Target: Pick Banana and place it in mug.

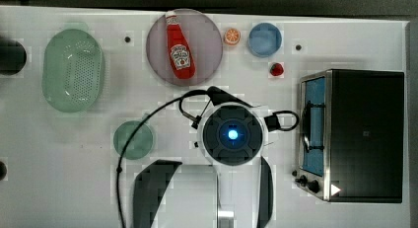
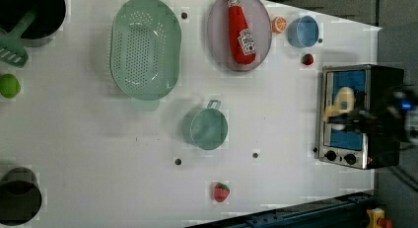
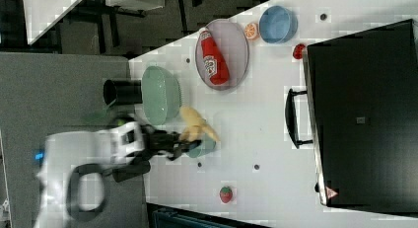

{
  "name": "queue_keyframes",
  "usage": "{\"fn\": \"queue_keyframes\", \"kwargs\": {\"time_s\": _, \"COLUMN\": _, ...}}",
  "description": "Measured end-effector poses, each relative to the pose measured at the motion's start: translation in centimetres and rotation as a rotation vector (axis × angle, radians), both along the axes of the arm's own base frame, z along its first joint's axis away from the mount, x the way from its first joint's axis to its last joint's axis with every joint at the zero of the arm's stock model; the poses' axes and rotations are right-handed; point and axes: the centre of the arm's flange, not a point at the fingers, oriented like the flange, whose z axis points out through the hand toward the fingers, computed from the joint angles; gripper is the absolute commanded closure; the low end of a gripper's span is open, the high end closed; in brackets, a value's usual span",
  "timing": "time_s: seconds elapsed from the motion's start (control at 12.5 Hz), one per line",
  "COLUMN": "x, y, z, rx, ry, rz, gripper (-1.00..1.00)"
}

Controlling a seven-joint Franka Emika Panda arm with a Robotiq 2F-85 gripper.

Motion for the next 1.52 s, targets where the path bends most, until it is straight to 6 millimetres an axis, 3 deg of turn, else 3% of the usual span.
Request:
{"fn": "queue_keyframes", "kwargs": {"time_s": 0.16, "x": 0.1, "y": 0.8, "z": 5.8, "rx": 0.014, "ry": -0.039, "rz": -0.005, "gripper": 0.34}}
{"fn": "queue_keyframes", "kwargs": {"time_s": 0.24, "x": 0.0, "y": 1.6, "z": 7.4, "rx": 0.008, "ry": -0.056, "rz": -0.005, "gripper": 0.34}}
{"fn": "queue_keyframes", "kwargs": {"time_s": 0.4, "x": -0.8, "y": 5.0, "z": 7.0, "rx": -0.013, "ry": -0.020, "rz": -0.021, "gripper": 0.34}}
{"fn": "queue_keyframes", "kwargs": {"time_s": 0.64, "x": -0.9, "y": 12.2, "z": 3.2, "rx": 0.012, "ry": 0.045, "rz": -0.090, "gripper": 0.34}}
{"fn": "queue_keyframes", "kwargs": {"time_s": 0.88, "x": -3.1, "y": 21.4, "z": -1.2, "rx": 0.047, "ry": 0.064, "rz": -0.144, "gripper": 0.34}}
{"fn": "queue_keyframes", "kwargs": {"time_s": 1.04, "x": -4.6, "y": 26.0, "z": -4.7, "rx": 0.064, "ry": 0.002, "rz": -0.171, "gripper": 0.34}}
{"fn": "queue_keyframes", "kwargs": {"time_s": 1.28, "x": -5.0, "y": 28.3, "z": -10.3, "rx": 0.080, "ry": -0.013, "rz": -0.235, "gripper": 0.34}}
{"fn": "queue_keyframes", "kwargs": {"time_s": 1.44, "x": -4.6, "y": 27.5, "z": -14.0, "rx": 0.070, "ry": 0.035, "rz": -0.273, "gripper": 0.29}}
{"fn": "queue_keyframes", "kwargs": {"time_s": 1.52, "x": -4.6, "y": 26.8, "z": -16.2, "rx": 0.055, "ry": 0.072, "rz": -0.283, "gripper": 0.09}}
